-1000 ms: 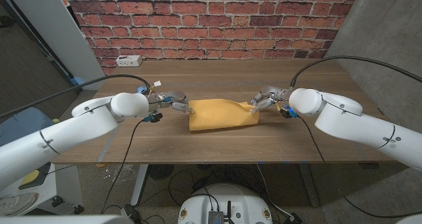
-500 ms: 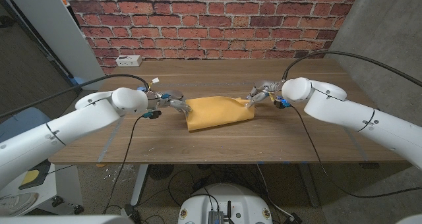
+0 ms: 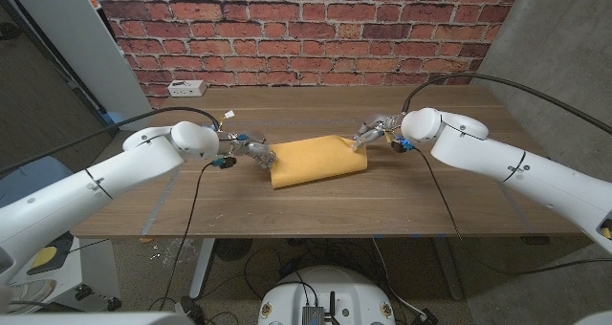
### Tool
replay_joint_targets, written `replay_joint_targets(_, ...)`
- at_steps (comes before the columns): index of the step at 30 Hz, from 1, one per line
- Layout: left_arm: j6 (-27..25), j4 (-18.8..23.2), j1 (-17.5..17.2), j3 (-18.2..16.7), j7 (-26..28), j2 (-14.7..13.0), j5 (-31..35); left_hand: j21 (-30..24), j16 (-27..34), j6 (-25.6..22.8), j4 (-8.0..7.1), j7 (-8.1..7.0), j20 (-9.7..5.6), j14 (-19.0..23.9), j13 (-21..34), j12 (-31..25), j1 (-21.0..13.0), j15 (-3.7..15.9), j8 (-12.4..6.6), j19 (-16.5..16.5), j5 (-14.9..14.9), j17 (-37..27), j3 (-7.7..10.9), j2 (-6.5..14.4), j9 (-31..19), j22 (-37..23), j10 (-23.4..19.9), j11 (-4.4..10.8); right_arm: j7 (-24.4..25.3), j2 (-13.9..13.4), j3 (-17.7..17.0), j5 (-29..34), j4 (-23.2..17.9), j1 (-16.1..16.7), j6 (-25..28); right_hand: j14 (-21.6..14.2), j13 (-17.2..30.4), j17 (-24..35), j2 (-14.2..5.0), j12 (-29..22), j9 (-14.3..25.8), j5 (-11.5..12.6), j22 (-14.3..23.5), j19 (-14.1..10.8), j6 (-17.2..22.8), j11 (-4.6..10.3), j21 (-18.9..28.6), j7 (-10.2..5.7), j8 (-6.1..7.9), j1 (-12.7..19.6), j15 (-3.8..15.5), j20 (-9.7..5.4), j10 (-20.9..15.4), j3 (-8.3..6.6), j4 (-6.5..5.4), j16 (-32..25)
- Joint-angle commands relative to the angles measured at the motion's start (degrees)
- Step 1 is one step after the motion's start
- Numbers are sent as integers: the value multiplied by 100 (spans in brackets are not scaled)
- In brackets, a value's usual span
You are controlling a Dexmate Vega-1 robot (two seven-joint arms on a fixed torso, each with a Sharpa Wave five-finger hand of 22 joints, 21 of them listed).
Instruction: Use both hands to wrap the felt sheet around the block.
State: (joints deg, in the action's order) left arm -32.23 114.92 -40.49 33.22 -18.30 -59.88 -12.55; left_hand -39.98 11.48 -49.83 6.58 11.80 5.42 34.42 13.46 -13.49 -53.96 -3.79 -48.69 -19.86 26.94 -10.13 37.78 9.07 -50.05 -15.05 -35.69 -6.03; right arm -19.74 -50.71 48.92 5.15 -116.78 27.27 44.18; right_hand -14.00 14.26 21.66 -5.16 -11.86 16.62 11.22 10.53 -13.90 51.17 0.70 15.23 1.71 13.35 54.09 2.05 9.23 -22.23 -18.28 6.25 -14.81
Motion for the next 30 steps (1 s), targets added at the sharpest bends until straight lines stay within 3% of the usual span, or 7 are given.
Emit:
replay_joint_targets(1, -135, -328, 419, 323, -169, 199, 70, -56, 36, -18, -10, 3, 20, 60, 22, 8, 15, 4, -64, -42, 56, -8, 65, 17, -79, -16, -73, 17, 325, 22, -268, -148, 144, 269, -437, -8, 14, 48, 42, 24, -164, 26, 11, -41, -983, -40, -61, -155, -339, -269, -33, 66, 205, -42, -63, 53)
replay_joint_targets(9, -204, -427, 647, 504, -282, 302, 204, -114, 14, 49, -12, 1, 21, 54, 34, 22, 42, 2, -112, -24, 126, -9, 79, 19, -169, -30, -73, 23, 1357, -143, -834, -213, -55, 1099, -1129, 42, -34, 64, 152, 127, -471, 83, 16, -168, -3174, -35, -123, -372, -402, -673, -56, 65, 997, -33, -37, 116)
replay_joint_targets(14, -257, -454, 747, 591, -312, 360, 286, -150, -1, 103, -25, 2, 34, 39, 42, 45, 64, 19, -122, -5, 165, -13, 85, 32, -201, -39, -38, 19, 2227, -191, -1164, -58, -125, 1706, -1766, 76, -48, 65, 182, 125, -521, 118, 18, -385, -3823, -18, -71, -423, -389, -737, -39, -33, 1251, -43, 0, 133)
replay_joint_targets(17, -374, -427, 792, 636, -279, 389, 349, -177, -6, 133, -31, 2, 43, 35, 47, 49, 76, 12, -128, -9, 187, -14, 88, 35, -219, -44, -39, 27, 2793, -177, -1317, 149, -123, 2053, -2204, -14, -53, 65, 217, 76, -534, 133, 23, -605, -3909, 29, 1, -449, -333, -772, 44, -142, 1233, -33, 19, 102)
replay_joint_targets(21, -712, -303, 846, 715, -151, 424, 484, -222, -13, 165, -40, 2, 50, 33, 54, 60, 97, 8, -151, -21, 216, -16, 91, 37, -260, -51, -28, -7, 3339, -138, -1464, 441, -147, 2415, -2611, -451, -37, 78, 267, -98, -537, 179, 36, -929, -3524, 103, 104, -504, -141, -812, 271, -181, 929, -34, 66, -49)
replay_joint_targets(27, -1013, -232, 959, 839, -121, 474, 582, -259, -21, 225, -59, -3, 72, 24, 61, 66, 123, -17, -153, -13, 241, -19, 91, 44, -283, -58, -28, -12, 3594, -110, -1522, 937, -247, 2659, -2853, -1121, 65, 149, 275, -457, -474, 306, 52, -1191, -2141, 184, 172, -524, 365, -613, 519, -249, 184, -195, 248, -229)
replay_joint_targets(30, -1101, -233, 1025, 903, -154, 501, 599, -288, -19, 256, -70, -1, 73, 34, 65, 68, 138, -36, -152, -26, 254, -20, 90, 48, -291, -62, -32, -15, 3594, -134, -1515, 1218, -297, 2708, -2997, -1459, 135, 200, 283, -680, -459, 363, 54, -1384, -1427, 274, 233, -504, 653, -403, 633, -404, -332, -338, 323, -296)
